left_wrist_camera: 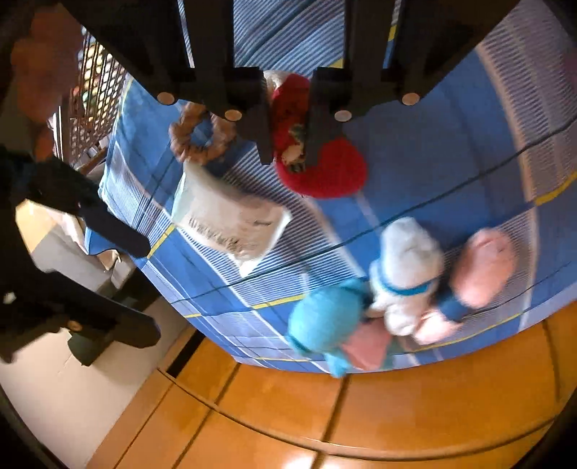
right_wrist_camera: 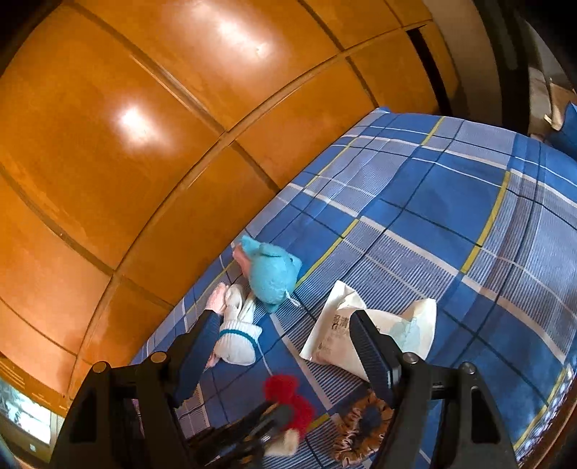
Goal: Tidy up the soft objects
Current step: 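Close the left tool on the red Santa sock, then grasp the white wipes pack with the right tool while the left tool holds the sock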
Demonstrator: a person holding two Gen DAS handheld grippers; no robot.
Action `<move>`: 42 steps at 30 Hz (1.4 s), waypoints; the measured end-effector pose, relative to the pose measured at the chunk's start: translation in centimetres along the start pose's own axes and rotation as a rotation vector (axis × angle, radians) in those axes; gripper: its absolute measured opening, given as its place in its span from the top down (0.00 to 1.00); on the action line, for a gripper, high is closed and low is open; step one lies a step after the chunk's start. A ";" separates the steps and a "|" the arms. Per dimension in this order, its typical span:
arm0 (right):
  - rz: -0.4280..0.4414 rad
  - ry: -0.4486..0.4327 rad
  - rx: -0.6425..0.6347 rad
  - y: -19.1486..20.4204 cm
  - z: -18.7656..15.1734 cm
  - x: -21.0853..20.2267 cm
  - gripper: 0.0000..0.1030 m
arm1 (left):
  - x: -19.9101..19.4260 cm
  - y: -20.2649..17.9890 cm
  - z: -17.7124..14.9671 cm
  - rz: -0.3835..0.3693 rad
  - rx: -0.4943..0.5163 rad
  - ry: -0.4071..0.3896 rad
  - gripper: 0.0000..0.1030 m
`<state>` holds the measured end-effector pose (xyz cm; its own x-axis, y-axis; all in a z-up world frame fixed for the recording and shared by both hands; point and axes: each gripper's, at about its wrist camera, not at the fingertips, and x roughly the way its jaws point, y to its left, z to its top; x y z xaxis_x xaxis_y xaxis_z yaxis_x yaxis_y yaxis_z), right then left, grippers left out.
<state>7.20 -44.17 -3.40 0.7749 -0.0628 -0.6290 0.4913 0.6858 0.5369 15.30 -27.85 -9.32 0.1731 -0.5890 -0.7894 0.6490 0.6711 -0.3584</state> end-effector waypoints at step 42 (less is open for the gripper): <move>-0.449 0.696 -0.858 3.0 -2.3 13.1 0.19 | -3.9 3.9 -8.9 0.173 0.062 -0.056 0.43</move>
<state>17.90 -41.27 -11.40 0.0891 -0.1961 -0.9765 0.0321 0.9805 -0.1940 10.56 -18.94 -12.08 0.3258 -0.4925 -0.8070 0.6499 0.7366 -0.1872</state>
